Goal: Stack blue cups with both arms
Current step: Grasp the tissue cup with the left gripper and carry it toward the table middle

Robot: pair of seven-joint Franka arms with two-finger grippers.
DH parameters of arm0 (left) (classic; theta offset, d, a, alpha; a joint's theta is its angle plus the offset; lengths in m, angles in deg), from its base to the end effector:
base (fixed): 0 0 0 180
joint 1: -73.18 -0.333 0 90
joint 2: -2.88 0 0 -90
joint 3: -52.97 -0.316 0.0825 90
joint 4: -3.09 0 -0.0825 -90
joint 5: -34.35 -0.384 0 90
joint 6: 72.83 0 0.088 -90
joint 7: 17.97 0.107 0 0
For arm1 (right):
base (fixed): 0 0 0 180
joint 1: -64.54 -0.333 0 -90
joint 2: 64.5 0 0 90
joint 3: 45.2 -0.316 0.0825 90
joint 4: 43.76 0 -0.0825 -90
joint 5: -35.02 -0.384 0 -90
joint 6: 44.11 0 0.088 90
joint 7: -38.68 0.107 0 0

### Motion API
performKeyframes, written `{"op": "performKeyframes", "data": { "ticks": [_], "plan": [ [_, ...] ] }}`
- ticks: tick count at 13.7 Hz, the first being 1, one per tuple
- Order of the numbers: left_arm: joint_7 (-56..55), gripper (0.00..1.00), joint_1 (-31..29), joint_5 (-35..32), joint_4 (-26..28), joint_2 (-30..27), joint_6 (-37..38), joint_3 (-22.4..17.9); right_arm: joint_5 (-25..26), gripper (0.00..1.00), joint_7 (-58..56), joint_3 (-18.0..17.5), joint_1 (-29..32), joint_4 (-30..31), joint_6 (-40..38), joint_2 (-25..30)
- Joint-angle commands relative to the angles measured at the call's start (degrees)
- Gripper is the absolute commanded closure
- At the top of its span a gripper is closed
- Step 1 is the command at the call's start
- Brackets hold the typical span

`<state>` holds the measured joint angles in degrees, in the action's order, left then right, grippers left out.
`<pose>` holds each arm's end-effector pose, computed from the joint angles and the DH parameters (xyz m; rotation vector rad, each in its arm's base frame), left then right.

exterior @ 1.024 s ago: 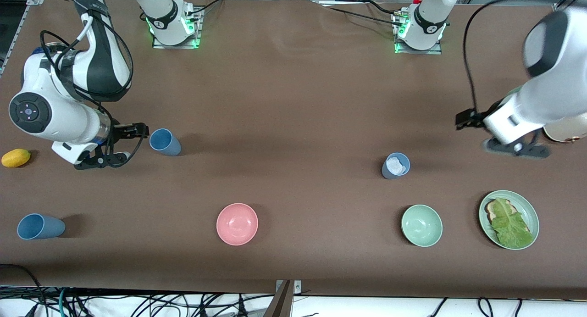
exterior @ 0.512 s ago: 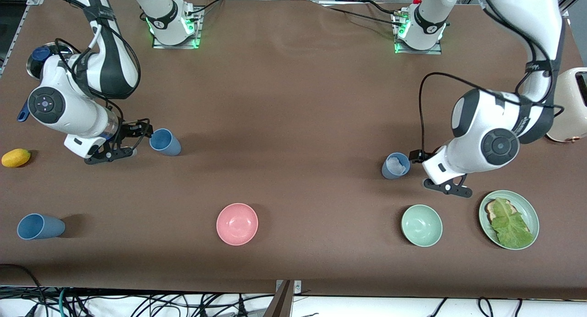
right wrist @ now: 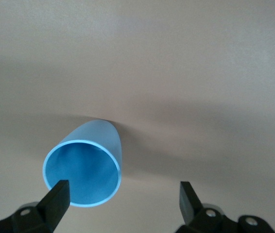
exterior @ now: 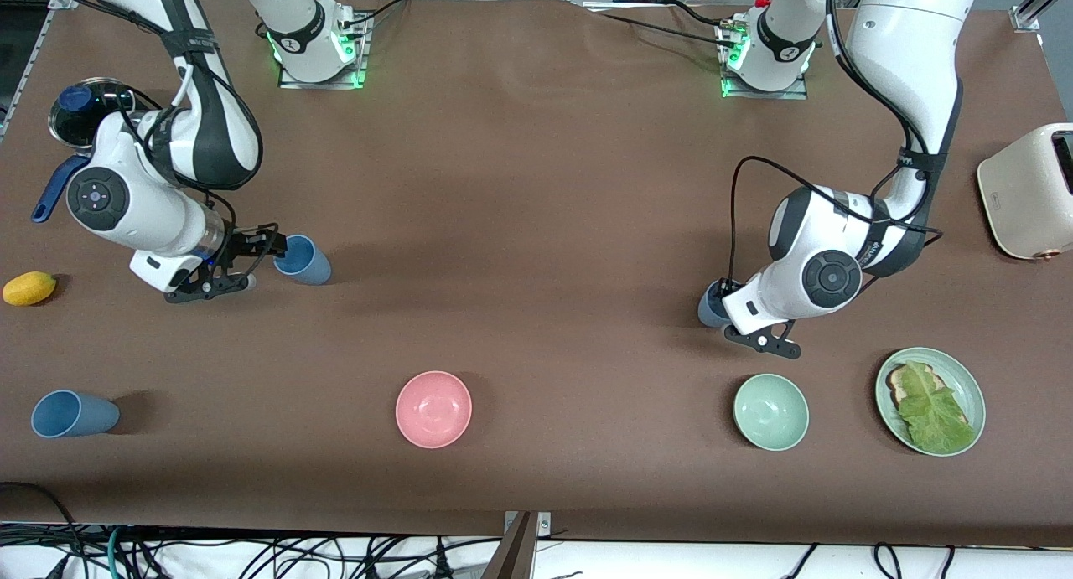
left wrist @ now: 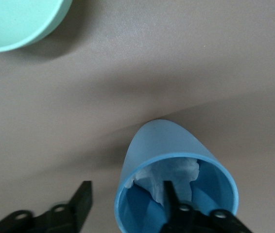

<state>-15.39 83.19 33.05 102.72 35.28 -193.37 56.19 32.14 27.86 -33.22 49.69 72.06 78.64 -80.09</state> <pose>0.6282 -0.1437 0.2379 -3.0886 0.4411 0.3128 0.5770 0.0340 0.3073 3.1098 0.3310 -0.2275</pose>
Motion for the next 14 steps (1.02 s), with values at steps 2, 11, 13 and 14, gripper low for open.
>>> {"op": "performKeyframes", "data": {
  "ticks": [2,11,13,14],
  "plan": [
    [0.94,1.0,0.37,0.77,-0.39,-0.93,-0.04,-0.32,-1.43,0.0,-1.57,-0.12,0.53,2.21,4.41,-0.58],
    [-17.48,1.0,4.31,6.36,-7.85,0.72,1.98,8.9,-5.64,0.18,-1.57,-0.3,0.44,4.59,8.38,-2.87],
    [-23.29,1.0,9.22,9.03,-10.93,2.49,1.98,8.91,-5.64,0.38,-1.57,-0.38,0.53,4.59,8.38,-2.96],
    [-25.67,1.0,10.98,9.03,-11.29,3.1,1.89,8.99,-5.64,0.51,-1.57,-0.38,0.53,4.59,8.3,-3.13]
  ]
}}
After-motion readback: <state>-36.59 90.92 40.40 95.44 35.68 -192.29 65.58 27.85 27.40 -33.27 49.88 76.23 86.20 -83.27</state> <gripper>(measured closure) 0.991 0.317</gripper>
